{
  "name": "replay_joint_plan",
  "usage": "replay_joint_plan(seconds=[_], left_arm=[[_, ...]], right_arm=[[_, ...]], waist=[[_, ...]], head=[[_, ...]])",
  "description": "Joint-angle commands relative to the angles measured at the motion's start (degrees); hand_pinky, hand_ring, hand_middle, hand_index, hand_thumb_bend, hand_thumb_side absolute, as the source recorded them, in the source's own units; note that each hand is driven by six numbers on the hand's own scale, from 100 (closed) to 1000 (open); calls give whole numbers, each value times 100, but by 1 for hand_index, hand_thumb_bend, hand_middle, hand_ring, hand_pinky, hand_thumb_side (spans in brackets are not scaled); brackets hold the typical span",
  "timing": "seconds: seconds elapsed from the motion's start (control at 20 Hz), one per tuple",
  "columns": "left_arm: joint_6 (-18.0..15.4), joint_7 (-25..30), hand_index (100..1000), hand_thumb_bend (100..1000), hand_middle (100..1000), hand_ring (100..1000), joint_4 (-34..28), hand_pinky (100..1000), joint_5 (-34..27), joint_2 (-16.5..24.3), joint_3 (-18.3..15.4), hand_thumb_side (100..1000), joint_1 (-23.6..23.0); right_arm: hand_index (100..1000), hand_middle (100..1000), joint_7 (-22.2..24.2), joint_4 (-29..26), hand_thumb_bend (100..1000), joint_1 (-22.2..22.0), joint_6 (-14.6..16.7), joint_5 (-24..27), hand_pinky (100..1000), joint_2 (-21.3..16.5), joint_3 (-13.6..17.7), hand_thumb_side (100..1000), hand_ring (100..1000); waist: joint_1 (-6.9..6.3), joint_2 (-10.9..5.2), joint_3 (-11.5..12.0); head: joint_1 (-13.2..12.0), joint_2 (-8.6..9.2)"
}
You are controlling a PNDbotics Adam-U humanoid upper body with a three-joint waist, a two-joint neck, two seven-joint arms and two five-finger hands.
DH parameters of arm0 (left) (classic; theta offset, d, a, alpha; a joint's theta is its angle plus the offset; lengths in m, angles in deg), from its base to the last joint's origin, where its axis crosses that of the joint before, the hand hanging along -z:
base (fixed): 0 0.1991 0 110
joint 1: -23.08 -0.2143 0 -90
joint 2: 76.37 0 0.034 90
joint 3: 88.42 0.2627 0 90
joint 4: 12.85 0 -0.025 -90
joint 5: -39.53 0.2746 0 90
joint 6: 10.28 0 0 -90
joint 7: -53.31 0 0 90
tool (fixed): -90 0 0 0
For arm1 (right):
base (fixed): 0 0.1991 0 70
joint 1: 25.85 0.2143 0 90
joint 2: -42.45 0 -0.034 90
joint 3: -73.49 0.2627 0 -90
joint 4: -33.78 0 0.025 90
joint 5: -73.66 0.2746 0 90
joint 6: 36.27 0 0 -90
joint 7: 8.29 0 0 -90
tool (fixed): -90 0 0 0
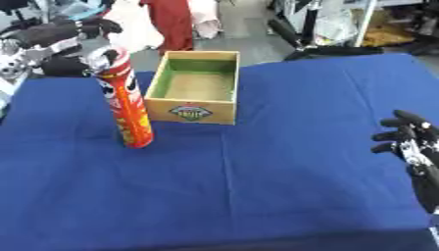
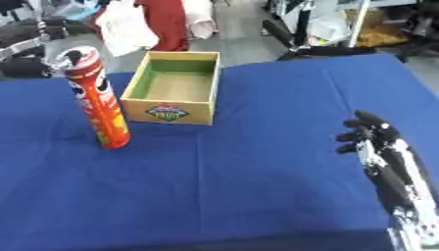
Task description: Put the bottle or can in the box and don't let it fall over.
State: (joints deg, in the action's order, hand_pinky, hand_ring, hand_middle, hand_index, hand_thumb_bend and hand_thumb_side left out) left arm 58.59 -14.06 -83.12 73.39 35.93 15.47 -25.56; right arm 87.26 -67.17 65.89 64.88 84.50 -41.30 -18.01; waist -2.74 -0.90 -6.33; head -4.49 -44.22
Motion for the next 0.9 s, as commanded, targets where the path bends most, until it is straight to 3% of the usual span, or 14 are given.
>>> replay_joint_plan(seconds=[0.05,0.9], left_arm=[[-27,172,1000,100,948,919,-37,861,-118,121,-34,1000,123],[-262,1163,1000,100,944,912,-312,855,-1047,187,19,1000,82]], right_arm=[[834,690,6,-83,100,68,10,27,556,-24,-1,444,639],[835,689,8,-76,100,68,6,26,556,-25,-3,445,639]], waist=[[5,-20,-1],[2,-24,8]], head=[[-30,13],[-47,10]])
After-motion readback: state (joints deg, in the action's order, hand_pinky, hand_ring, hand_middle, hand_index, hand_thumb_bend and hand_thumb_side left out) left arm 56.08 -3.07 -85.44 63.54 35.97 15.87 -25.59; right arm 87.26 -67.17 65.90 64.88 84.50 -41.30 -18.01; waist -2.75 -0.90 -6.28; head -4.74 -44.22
